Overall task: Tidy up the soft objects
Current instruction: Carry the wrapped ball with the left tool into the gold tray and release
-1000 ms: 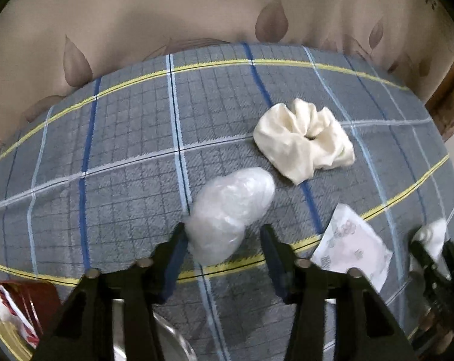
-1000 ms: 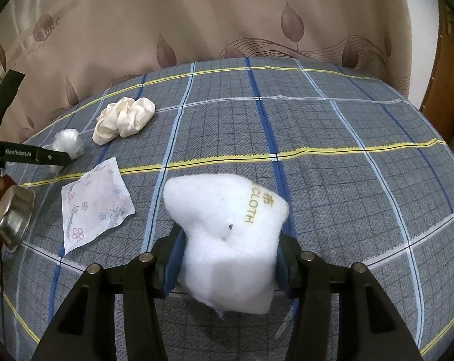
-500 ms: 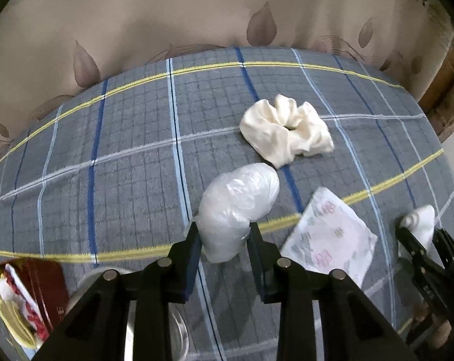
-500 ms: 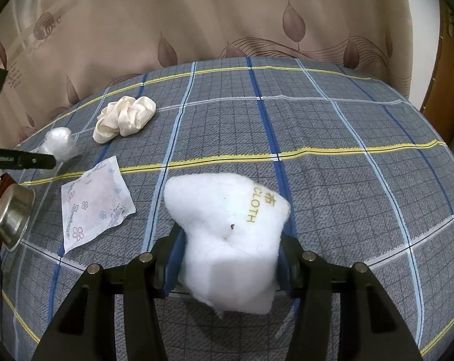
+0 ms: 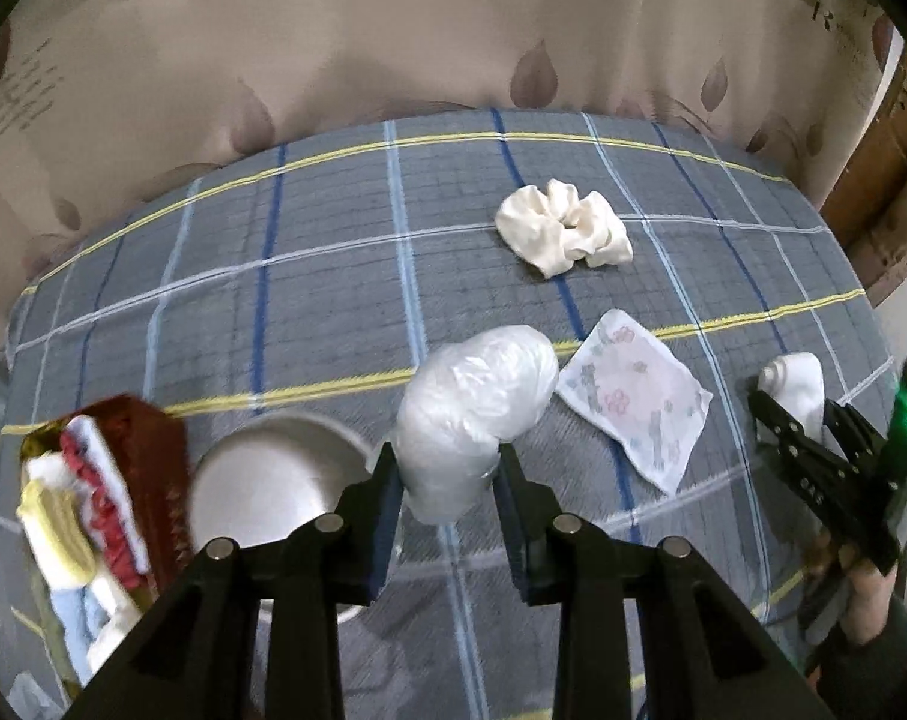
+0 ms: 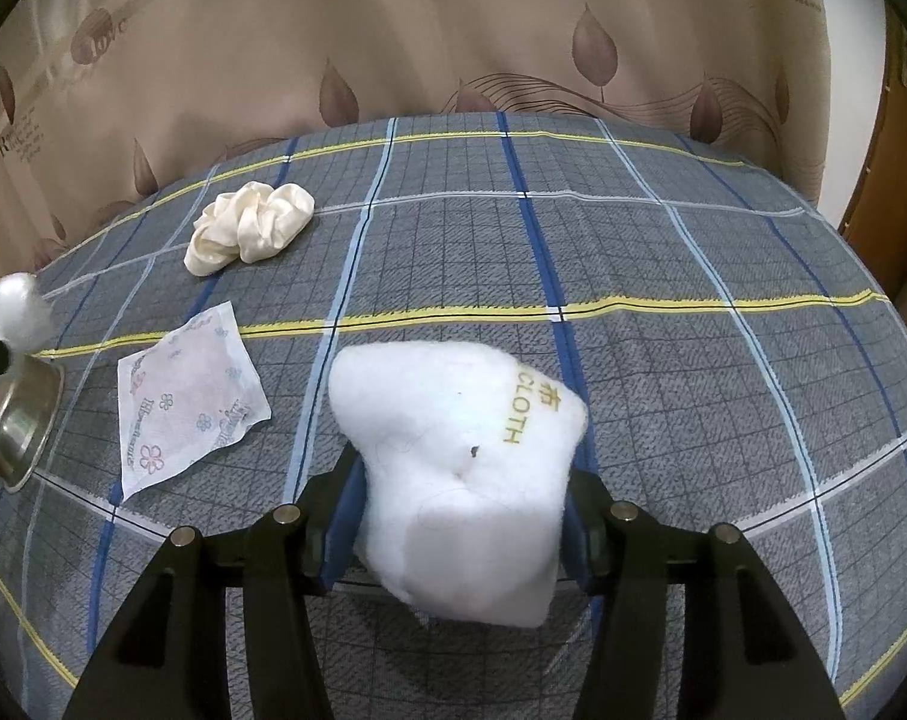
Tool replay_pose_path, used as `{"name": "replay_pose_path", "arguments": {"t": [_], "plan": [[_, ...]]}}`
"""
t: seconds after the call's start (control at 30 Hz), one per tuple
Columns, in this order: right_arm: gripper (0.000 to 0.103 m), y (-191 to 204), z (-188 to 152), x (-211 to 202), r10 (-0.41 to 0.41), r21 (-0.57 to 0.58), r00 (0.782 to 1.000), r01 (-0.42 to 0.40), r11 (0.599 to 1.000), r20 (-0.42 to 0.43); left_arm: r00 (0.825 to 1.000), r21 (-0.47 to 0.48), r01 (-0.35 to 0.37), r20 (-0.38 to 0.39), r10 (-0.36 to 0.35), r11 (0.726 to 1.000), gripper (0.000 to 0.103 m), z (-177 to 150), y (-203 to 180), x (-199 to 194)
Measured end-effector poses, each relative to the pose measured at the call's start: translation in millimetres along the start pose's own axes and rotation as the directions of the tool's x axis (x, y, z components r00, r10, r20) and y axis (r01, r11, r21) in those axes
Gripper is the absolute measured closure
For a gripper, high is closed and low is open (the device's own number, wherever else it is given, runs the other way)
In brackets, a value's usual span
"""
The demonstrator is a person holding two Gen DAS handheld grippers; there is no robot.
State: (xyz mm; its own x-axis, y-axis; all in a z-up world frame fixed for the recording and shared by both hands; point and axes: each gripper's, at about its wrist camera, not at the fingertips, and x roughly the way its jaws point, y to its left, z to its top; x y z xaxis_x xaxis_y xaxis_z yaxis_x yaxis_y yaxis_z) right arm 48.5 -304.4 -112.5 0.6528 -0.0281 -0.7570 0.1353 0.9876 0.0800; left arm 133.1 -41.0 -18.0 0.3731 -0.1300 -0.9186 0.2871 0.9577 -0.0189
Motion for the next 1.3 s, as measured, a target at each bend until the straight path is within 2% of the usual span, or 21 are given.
{"name": "replay_pose_path", "arguments": {"t": [0.33, 0.53, 0.73, 0.93, 1.2, 1.3], "plan": [[0.049, 0.2, -0.6, 0.4, 0.001, 0.001, 1.000, -0.001, 1.000, 0.000, 0.998, -0.096, -0.044, 0.039, 0.048, 0.994, 0.073, -28.2, 58.3, -54.2], [0.049, 0.5, -1.1, 0.5, 0.000, 0.001, 1.000, 0.000, 1.000, 0.000, 0.986, -0.159, -0.143, 0.058, 0.154, 0.977, 0.073, -37.0, 112.1, -85.3], [0.049, 0.4, -1.2, 0.5, -0.001, 0.000, 1.000, 0.001, 1.000, 0.000, 0.975, -0.232, -0.204, 0.040, 0.219, 0.951, 0.073, -50.3, 161.2, -91.2], [0.049, 0.2, -1.3, 0.7, -0.001, -0.001, 1.000, 0.001, 1.000, 0.000, 0.979, -0.282, -0.193, 0.001, 0.202, 0.940, 0.072, -62.6, 186.4, -71.9], [0.049, 0.4, -1.2, 0.7, -0.002, 0.000, 1.000, 0.002, 1.000, 0.000, 0.990, -0.309, -0.139, -0.009, 0.143, 0.941, 0.072, -52.4, 186.6, -48.0], [0.048, 0.8, -1.3, 0.9, 0.002, -0.002, 1.000, -0.002, 1.000, -0.001, 0.991, -0.340, -0.132, -0.017, 0.134, 0.931, 0.072, -48.5, 188.7, -39.0]]}}
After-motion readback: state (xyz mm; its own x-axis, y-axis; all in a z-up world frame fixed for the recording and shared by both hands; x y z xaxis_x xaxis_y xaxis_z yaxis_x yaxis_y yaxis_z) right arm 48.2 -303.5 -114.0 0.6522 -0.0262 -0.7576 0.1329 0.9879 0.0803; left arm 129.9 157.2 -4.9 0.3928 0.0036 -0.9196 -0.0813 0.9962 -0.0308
